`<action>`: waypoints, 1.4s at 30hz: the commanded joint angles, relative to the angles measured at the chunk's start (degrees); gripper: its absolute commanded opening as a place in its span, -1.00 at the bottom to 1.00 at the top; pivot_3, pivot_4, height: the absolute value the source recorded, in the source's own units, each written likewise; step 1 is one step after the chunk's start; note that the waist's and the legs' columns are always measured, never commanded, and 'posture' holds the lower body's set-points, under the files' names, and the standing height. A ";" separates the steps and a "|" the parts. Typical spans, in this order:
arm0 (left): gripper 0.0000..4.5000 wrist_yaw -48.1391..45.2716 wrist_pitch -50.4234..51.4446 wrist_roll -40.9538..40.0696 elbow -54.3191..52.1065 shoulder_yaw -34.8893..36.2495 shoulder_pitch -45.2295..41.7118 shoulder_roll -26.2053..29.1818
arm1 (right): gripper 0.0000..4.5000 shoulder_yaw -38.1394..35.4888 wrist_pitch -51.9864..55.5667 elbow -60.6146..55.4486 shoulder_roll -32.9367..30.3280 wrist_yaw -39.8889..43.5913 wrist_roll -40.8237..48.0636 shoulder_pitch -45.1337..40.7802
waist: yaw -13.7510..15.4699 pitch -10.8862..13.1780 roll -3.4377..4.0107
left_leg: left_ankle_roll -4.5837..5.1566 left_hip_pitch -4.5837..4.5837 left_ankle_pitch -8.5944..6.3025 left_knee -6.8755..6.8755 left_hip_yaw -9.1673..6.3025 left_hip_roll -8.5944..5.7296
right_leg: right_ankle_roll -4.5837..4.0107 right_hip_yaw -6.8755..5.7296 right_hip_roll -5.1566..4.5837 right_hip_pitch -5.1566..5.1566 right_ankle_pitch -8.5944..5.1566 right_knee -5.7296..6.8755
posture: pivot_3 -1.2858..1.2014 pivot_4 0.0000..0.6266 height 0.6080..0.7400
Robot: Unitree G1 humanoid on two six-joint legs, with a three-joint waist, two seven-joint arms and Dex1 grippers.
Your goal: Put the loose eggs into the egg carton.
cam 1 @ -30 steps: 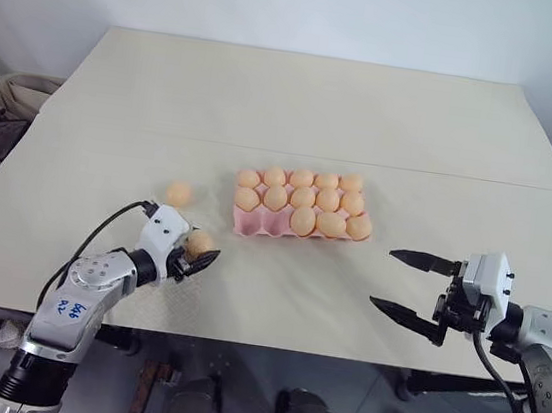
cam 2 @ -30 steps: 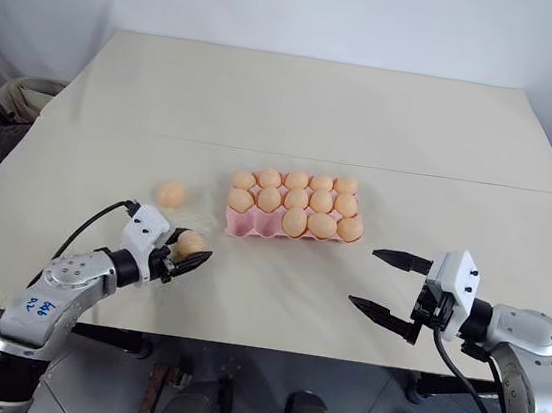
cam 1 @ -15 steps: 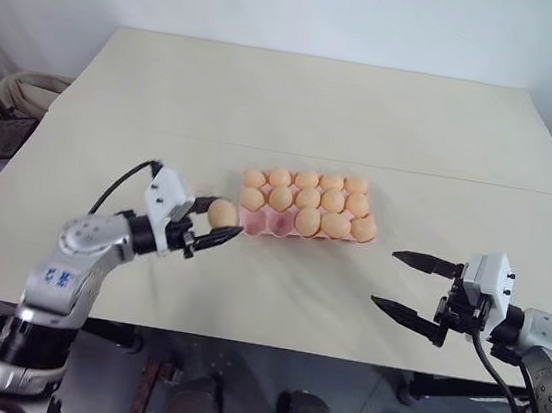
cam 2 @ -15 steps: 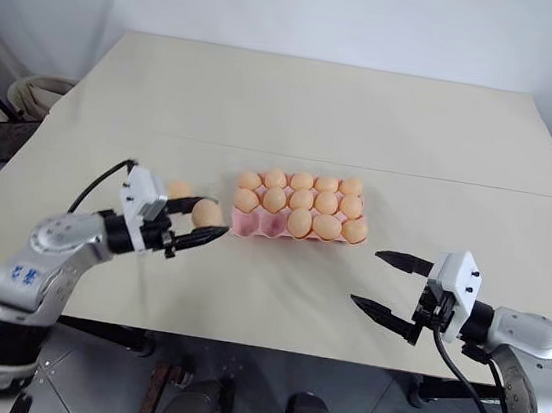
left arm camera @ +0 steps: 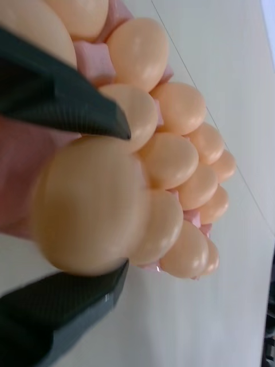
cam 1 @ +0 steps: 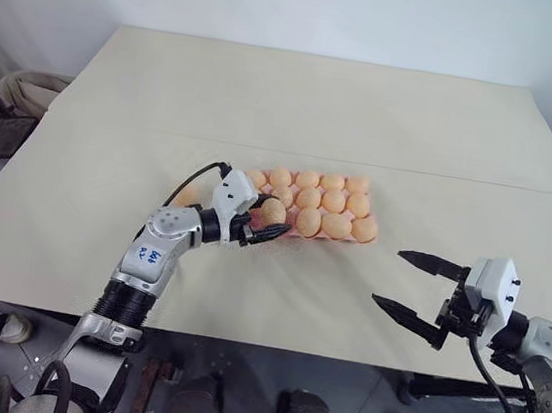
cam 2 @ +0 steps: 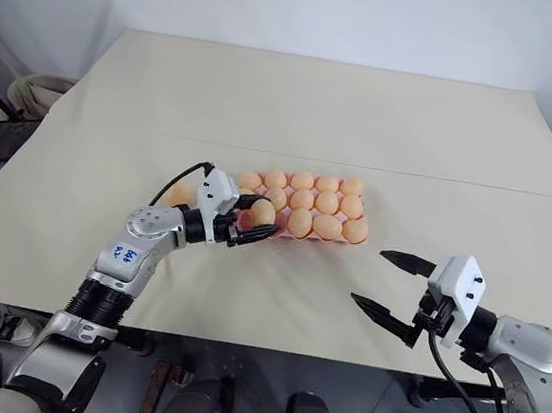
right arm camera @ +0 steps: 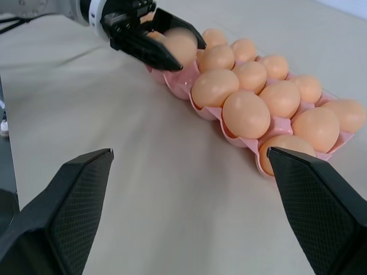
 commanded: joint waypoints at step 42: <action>0.98 18.21 23.73 1.85 -1.80 11.76 0.67 11.18 | 1.00 6.31 -1.77 3.96 1.27 4.41 0.44 -7.13 | -0.31 0.01 -0.06 | -0.11 -0.03 -0.13 -0.15 0.08 0.13 | -0.14 -0.06 0.01 -0.12 -0.05 -0.10 | 0.03 -0.52 1.00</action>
